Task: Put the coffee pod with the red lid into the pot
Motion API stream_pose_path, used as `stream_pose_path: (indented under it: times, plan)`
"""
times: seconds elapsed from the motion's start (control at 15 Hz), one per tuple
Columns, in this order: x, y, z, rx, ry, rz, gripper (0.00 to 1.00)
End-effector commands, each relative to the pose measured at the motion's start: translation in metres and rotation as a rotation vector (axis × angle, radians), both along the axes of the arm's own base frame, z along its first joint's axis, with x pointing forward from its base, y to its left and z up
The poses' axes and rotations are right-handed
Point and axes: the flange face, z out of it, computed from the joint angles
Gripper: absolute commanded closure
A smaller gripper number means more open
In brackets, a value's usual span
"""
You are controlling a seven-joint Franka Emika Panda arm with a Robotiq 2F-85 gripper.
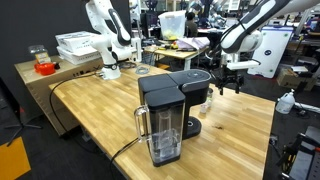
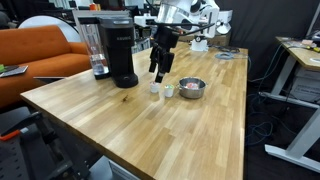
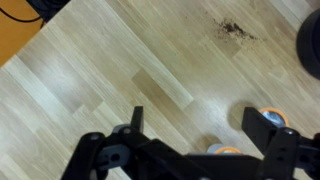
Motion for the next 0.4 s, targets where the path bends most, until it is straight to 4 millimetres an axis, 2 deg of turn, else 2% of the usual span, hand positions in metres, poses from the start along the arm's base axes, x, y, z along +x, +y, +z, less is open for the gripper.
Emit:
stream_pose_path:
  times: [0.0, 0.07, 0.33]
  plan:
    - [-0.015, 0.0, 0.001, 0.0, 0.005, -0.006, 0.0]
    - [-0.026, 0.0, 0.001, 0.001, 0.009, -0.01, 0.0]
    - [-0.018, 0.001, 0.001, -0.002, 0.003, -0.006, 0.0]
